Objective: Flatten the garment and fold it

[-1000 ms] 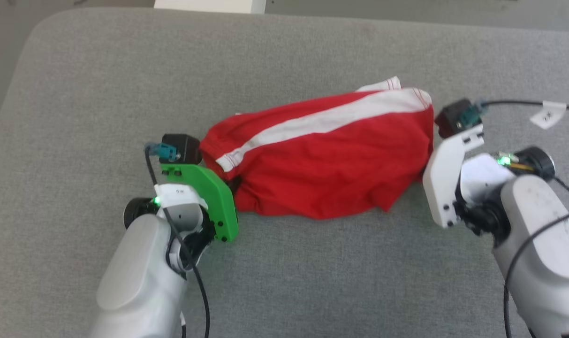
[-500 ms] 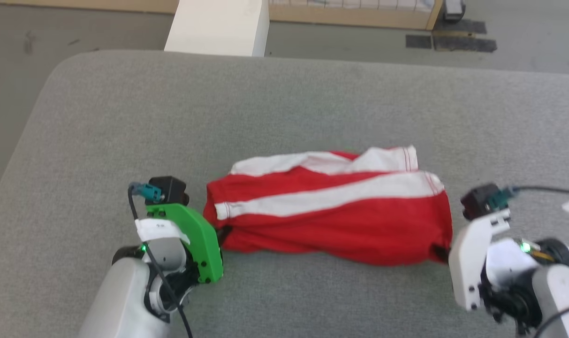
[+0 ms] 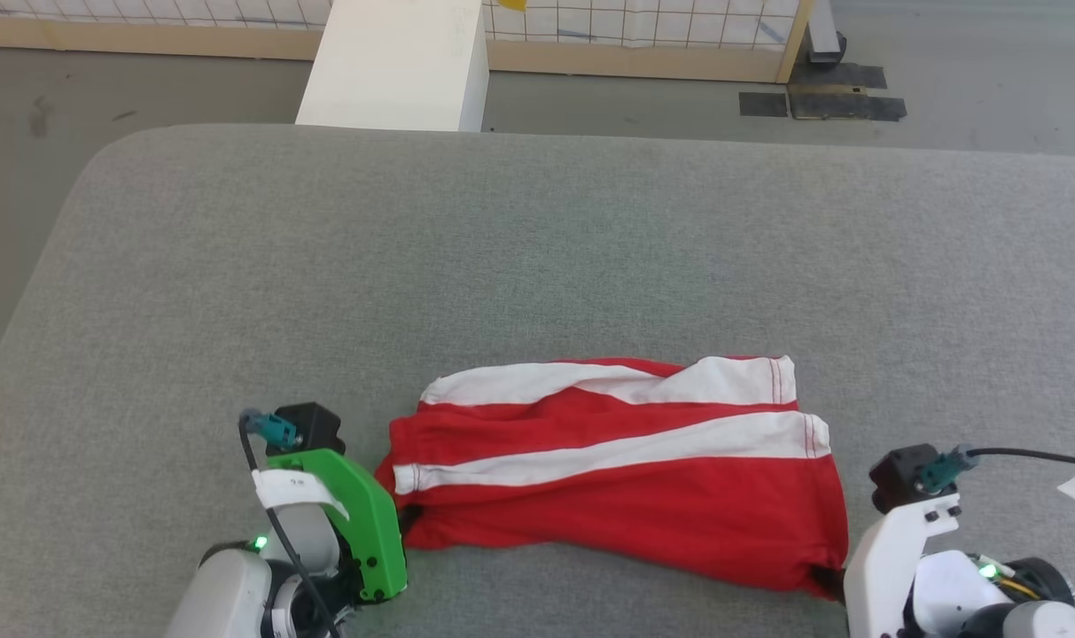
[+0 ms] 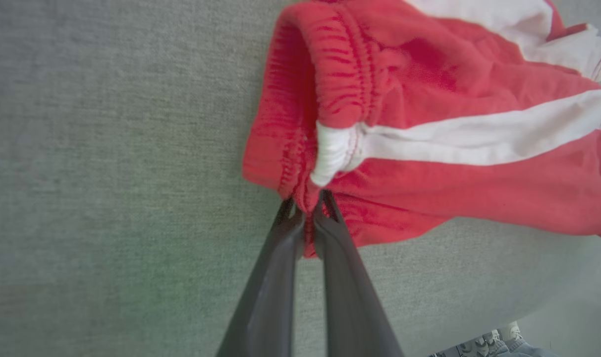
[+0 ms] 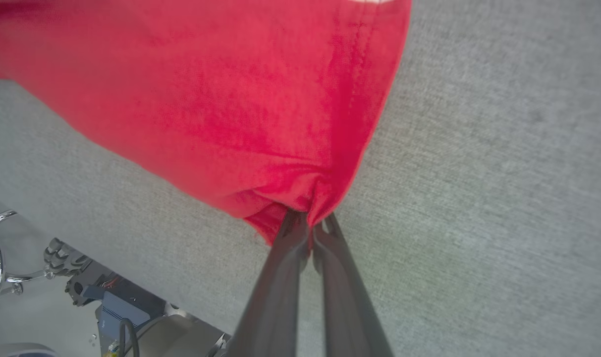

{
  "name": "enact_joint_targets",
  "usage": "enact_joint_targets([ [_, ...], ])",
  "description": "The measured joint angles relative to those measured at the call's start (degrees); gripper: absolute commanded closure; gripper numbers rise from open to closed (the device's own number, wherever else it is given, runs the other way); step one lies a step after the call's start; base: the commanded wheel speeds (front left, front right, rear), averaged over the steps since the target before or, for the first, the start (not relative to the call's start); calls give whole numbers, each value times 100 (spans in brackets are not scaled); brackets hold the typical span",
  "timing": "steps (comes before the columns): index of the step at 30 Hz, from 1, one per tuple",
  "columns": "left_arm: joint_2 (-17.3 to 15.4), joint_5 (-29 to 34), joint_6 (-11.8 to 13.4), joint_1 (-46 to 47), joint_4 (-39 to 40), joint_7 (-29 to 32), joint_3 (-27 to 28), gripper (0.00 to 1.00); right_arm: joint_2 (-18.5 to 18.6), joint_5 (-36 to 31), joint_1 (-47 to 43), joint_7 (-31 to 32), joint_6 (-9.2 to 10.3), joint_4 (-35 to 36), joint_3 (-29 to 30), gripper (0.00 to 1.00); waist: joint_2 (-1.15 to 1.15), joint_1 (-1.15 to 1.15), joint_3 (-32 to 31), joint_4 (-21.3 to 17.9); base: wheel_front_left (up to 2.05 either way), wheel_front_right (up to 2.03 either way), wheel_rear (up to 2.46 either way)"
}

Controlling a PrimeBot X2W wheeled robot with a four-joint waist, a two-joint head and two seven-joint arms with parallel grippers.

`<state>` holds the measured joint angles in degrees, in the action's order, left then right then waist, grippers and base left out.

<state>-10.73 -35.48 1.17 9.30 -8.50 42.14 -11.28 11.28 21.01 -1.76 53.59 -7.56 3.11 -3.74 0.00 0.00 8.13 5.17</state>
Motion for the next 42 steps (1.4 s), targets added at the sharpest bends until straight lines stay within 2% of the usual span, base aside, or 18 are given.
enact_joint_targets([
  [5,16,-77,-68,10,-374,-185,27,100,-185,-121,-3,-196,-1,-316,20,100,0,0,23,-50,0,0,0],
  [6,20,-116,-69,13,-409,-197,41,82,-208,-138,-1,-224,-1,-357,22,100,0,0,24,-60,0,0,0],
  [7,21,-142,-86,16,-443,-231,56,0,-238,-142,3,-256,-1,-391,31,100,0,0,25,-71,0,0,0],
  [8,22,-142,-98,18,-465,-252,63,0,-254,-144,4,-309,-1,-410,37,100,0,0,24,-77,0,0,0],
  [9,25,-142,-110,28,-488,-290,71,0,-277,-144,4,-358,-1,-444,46,88,0,0,19,-84,0,0,0],
  [10,29,-143,-110,41,-490,-292,74,0,-287,-144,4,-370,-1,-458,46,59,0,0,14,-87,0,0,0],
  [11,33,-145,-109,56,-483,-290,76,0,-286,-149,9,-391,-1,-463,37,0,0,0,4,-89,0,0,0],
  [16,-24,-201,-3,63,-270,-180,166,0,-309,-75,10,-446,-1,-356,44,0,0,0,-98,-94,0,0,0],
  [23,-190,-302,296,-39,631,4,479,0,-257,209,-71,-312,-1,257,391,0,0,0,-320,-95,0,0,0],
  [26,-187,-290,353,-57,1017,-375,692,0,-222,259,-62,-292,-1,495,671,0,0,0,-355,-82,0,0,0],
  [30,-197,-57,146,-55,1317,-1543,927,0,-98,221,91,-292,-1,511,942,0,0,0,-297,-67,0,0,0],
  [35,-179,450,-299,-83,1333,-3384,1058,0,86,182,490,-321,-1,148,927,0,0,0,-178,-24,0,0,0],
  [39,-89,879,-417,-193,1166,-4703,1068,0,201,285,705,-319,-1,-176,623,0,0,0,-67,41,0,0,0],
  [42,9,1103,-423,-256,982,-5378,1054,0,326,396,842,-326,-1,-433,388,0,0,0,27,96,0,0,0],
])
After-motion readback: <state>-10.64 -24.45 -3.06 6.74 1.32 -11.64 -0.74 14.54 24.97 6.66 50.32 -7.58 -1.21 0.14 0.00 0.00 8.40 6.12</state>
